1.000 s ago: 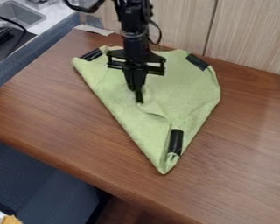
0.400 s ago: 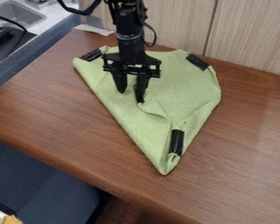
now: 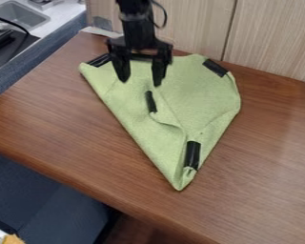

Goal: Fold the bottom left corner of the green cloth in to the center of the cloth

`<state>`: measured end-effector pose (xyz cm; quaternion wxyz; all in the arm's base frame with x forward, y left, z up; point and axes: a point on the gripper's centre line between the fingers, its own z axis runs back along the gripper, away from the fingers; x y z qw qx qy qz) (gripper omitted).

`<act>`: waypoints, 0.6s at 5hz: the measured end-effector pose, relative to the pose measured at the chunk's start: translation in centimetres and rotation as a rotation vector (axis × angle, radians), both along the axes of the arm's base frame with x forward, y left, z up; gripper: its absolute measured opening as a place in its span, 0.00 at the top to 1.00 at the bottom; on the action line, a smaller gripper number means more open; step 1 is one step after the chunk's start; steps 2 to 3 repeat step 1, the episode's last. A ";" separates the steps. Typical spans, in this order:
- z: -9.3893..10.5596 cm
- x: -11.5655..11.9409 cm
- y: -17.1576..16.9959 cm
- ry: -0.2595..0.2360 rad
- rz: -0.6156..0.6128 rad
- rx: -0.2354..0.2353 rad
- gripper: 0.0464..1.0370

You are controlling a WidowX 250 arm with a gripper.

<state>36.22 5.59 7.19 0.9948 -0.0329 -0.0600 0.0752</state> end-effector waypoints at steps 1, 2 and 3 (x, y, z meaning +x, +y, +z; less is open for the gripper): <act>2.9 -1.3 0.8 -0.016 0.008 0.015 0.04; 2.9 -1.3 0.8 -0.016 0.008 0.015 0.04; 2.9 -1.3 0.8 -0.016 0.008 0.015 0.04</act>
